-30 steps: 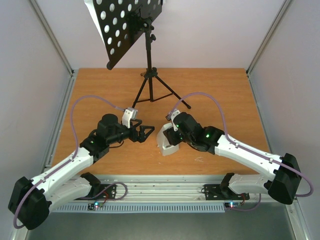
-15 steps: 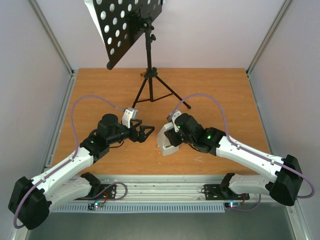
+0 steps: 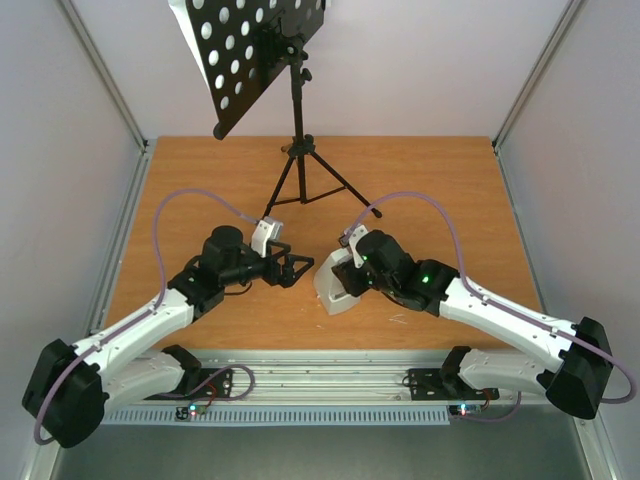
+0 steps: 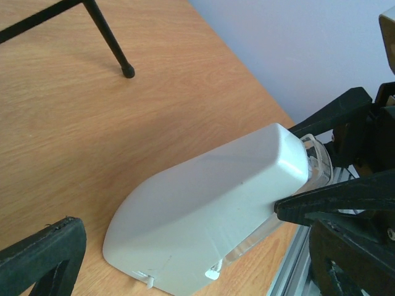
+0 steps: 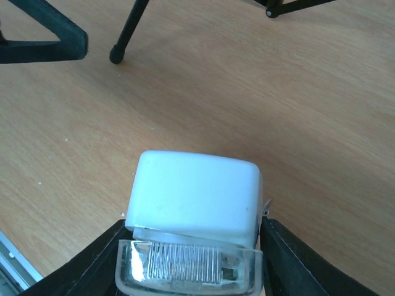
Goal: Pack up the instrument practice props
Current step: Adjust the cover of the metronome on the metronome.
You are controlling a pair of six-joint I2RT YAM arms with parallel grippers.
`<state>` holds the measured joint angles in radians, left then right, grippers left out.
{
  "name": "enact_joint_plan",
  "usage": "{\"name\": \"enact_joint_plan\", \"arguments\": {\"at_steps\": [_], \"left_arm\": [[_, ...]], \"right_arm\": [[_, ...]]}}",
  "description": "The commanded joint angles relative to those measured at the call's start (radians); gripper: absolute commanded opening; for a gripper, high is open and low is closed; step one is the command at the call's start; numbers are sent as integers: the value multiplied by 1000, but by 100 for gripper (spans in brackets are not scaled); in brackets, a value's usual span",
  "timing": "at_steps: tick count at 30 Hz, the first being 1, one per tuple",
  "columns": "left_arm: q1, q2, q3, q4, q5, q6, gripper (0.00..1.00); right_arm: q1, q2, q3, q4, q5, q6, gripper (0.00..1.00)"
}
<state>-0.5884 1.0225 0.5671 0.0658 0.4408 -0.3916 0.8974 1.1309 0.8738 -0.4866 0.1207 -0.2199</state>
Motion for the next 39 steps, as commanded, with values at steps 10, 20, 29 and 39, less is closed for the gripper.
{"name": "enact_joint_plan", "arguments": {"at_steps": [10,20,29,39], "left_arm": [[6,37,14,94,102,26,99],[6,44,20,112,137,23,99],[6,33,20,101,138,23,99],[6,33,26,98,135,23,99]], "right_arm": [[-6,-43,-72,12,-110,-35,50],[-4,-73,-135,85,-160,-82,52],[-5,-76,-161,109,-158,-97,53],[-5,-74,-177,142,-164,-97,56]]}}
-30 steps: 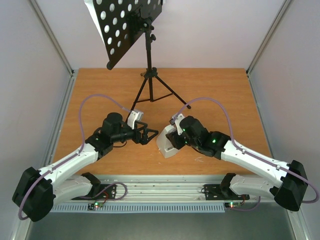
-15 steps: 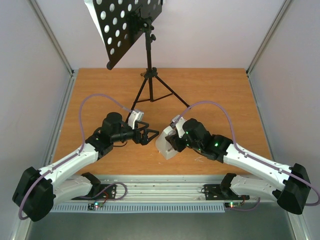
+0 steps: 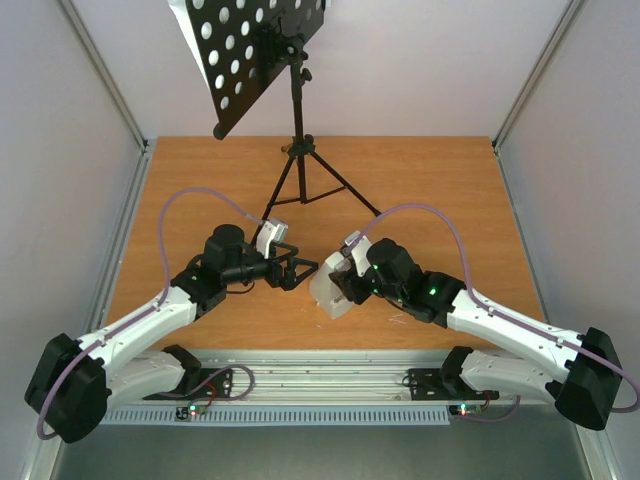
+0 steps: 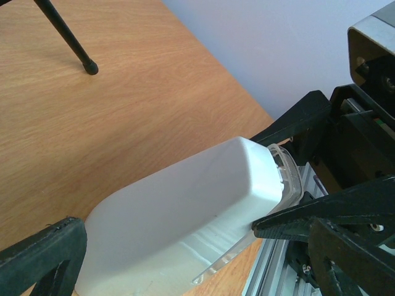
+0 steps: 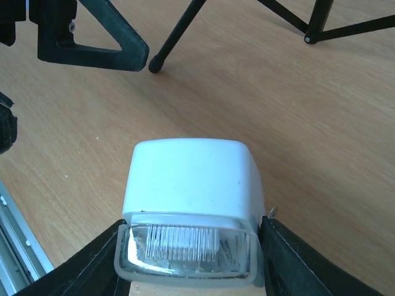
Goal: Pack up the instrument practice props
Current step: Adjust the cover of the metronome on the metronome.
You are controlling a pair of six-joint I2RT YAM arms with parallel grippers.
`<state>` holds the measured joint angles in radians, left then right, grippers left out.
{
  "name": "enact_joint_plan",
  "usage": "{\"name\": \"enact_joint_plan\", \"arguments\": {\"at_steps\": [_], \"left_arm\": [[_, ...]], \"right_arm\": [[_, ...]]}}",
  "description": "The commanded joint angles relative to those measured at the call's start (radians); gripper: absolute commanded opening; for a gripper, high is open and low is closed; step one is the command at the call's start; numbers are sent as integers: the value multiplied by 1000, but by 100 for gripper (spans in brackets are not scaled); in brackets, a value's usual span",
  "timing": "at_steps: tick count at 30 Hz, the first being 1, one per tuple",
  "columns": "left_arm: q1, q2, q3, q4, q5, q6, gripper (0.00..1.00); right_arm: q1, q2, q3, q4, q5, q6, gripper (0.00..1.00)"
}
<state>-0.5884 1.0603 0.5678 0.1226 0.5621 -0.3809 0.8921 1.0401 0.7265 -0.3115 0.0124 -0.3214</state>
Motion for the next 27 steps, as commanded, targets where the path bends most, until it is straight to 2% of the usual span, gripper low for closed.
{"name": "enact_joint_plan", "arguments": {"at_steps": [1,17,27], "left_arm": [[7,-5,26,41,13,14,99],[7,-2,26,42,12,14,99],[6,-2,26,42,12,14,99]], "right_arm": [[1,18,-30,-32,-56,4,56],[1,15,-46,-20,-65,4,65],[1,-2,-55,-13,-78,4,58]]}}
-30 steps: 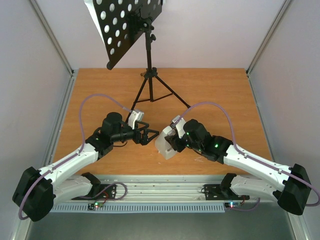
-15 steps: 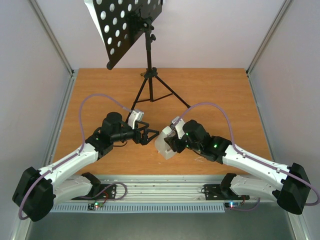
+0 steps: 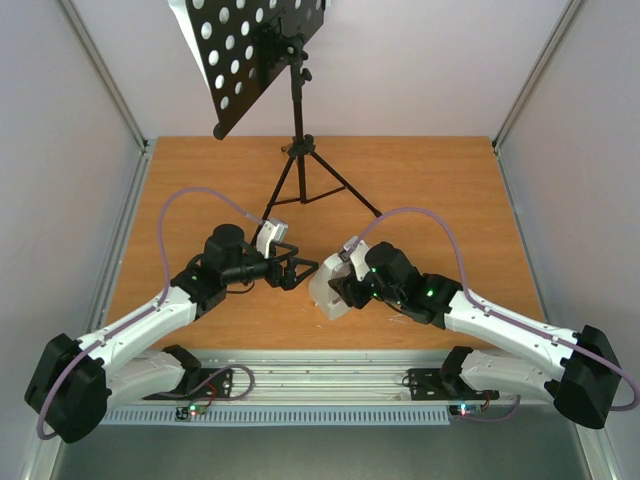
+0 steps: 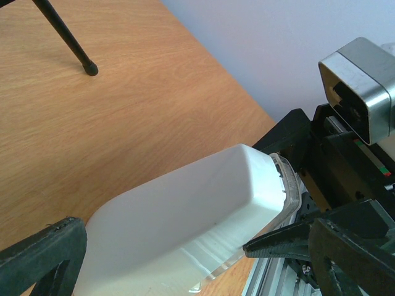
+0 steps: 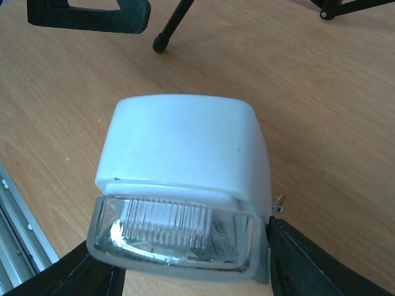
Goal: Pack up the instrument practice props
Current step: Adjust the cover of the metronome on the metronome.
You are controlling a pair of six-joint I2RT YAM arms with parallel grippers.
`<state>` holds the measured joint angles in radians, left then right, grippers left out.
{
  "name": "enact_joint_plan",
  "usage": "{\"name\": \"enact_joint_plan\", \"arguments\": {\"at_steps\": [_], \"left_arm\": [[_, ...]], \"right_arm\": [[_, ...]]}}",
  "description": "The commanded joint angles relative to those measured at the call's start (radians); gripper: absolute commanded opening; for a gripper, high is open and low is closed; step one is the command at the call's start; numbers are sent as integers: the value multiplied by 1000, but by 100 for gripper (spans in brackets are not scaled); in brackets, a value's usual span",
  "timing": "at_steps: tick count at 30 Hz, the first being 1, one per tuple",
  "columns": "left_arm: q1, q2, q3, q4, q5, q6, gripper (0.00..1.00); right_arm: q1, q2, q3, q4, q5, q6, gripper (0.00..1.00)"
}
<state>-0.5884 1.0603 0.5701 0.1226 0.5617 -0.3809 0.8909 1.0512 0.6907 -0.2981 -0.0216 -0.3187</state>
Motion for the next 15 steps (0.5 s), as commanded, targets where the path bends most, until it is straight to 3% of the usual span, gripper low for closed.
{"name": "enact_joint_plan", "arguments": {"at_steps": [1,15], "left_arm": [[6,-2,25,40,12,15,99],[6,-2,23,44,6,13,99]], "right_arm": [[2,-18,-18,-30,-41,1,58],[2,-117,-30,-93,-2,9,54]]}}
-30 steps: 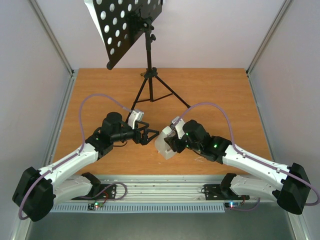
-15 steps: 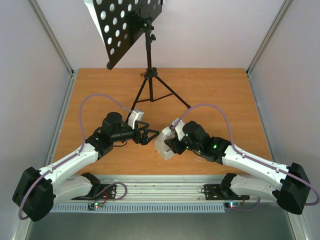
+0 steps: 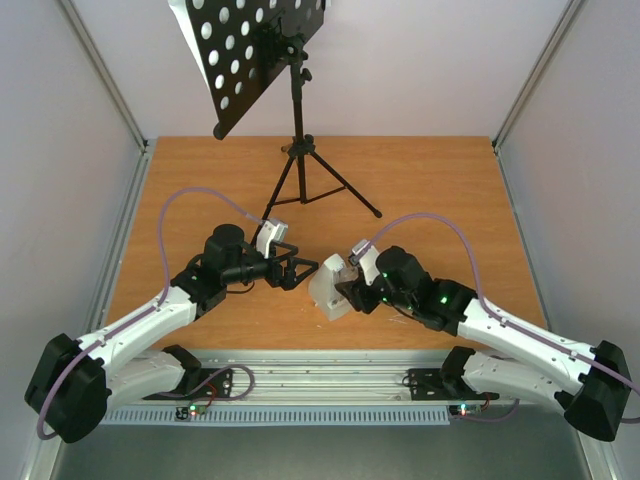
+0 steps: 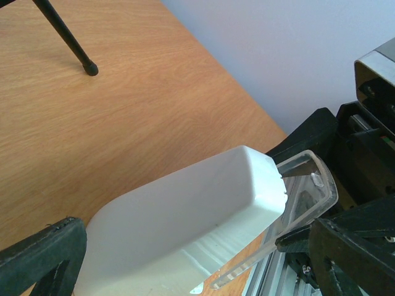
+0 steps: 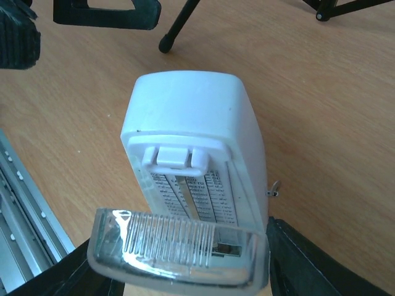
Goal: Pack up the instrument practice props
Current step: Adjust the cover of the metronome on the metronome.
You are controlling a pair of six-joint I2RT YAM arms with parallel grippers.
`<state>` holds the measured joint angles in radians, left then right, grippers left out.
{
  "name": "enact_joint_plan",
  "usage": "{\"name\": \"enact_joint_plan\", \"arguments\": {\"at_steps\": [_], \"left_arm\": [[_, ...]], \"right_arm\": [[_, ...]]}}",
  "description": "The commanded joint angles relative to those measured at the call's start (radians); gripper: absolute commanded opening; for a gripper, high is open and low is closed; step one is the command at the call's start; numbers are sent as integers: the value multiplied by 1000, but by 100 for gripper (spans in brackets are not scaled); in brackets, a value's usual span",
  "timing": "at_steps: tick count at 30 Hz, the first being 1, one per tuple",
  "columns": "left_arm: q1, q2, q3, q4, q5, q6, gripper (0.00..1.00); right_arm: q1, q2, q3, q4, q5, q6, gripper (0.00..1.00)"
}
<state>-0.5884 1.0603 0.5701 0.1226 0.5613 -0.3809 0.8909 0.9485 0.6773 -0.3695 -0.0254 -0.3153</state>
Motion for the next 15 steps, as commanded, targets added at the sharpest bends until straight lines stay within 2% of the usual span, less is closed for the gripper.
{"name": "enact_joint_plan", "arguments": {"at_steps": [1,5,9,15], "left_arm": [[6,-2,23,44,6,13,99],[6,-4,22,42,5,10,99],[6,-2,23,42,4,10,99],[6,2,25,43,3,8,99]], "right_arm": [[2,-13,-19,-16,1,6,54],[14,-27,-33,3,7,11,52],[63,-78,-69,40,85,-10,52],[65,-93,-78,81,90,-15,52]]}}
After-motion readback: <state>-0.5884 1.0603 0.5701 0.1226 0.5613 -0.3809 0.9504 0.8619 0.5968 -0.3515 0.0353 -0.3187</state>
